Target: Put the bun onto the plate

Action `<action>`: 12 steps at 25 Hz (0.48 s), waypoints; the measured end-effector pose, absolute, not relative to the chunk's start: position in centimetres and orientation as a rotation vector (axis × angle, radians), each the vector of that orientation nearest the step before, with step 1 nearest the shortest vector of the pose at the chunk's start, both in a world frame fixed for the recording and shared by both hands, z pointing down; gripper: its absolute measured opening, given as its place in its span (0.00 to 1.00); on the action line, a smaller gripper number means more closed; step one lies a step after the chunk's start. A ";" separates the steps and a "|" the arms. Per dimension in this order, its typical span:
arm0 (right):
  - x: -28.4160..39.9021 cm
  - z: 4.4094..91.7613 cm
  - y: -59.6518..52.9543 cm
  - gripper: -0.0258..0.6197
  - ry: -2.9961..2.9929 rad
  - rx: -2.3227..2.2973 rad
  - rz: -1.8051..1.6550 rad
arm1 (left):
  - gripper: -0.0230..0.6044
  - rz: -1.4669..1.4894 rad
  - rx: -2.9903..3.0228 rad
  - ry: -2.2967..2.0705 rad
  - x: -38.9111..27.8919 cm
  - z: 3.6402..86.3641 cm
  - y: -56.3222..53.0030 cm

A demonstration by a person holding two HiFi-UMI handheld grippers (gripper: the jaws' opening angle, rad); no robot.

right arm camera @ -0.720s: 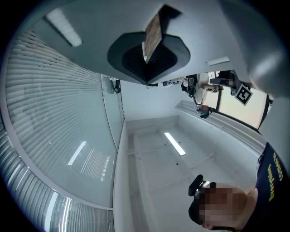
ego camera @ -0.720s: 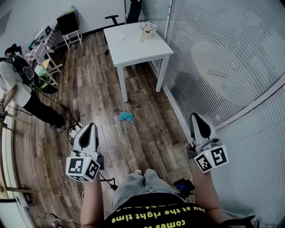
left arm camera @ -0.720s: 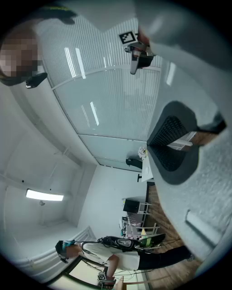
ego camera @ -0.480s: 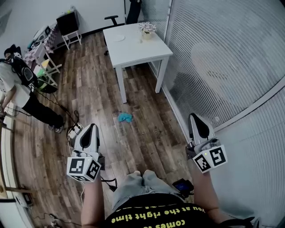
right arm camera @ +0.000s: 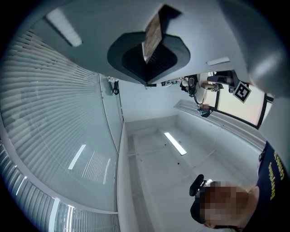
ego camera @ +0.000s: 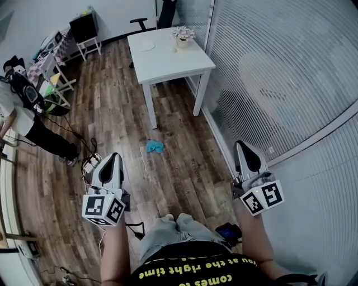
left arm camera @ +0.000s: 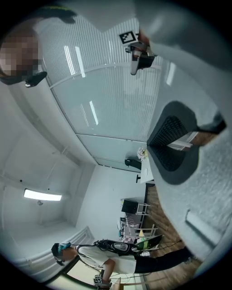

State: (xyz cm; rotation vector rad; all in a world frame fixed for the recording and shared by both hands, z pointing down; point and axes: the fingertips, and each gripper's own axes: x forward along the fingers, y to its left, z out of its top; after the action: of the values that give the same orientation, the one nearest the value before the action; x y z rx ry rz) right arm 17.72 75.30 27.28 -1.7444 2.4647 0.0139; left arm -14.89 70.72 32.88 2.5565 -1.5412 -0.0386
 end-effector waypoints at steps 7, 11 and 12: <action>18.9 27.9 74.0 0.05 2.489 -1.711 -0.027 | 0.04 -0.031 2.548 -1.555 -13.5 33.5 69.6; 19.2 28.5 72.7 0.05 2.504 -1.696 -0.044 | 0.04 -0.023 2.533 -1.566 -13.1 34.2 68.8; 19.3 28.6 72.3 0.05 2.506 -1.692 -0.048 | 0.04 -0.025 2.529 -1.569 -13.1 34.3 68.5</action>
State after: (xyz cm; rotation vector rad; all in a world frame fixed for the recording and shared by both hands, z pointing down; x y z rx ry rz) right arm 19.25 72.32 28.63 -1.6920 2.5062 -0.0475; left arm -13.14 68.46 34.27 2.5288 -1.5689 -0.0246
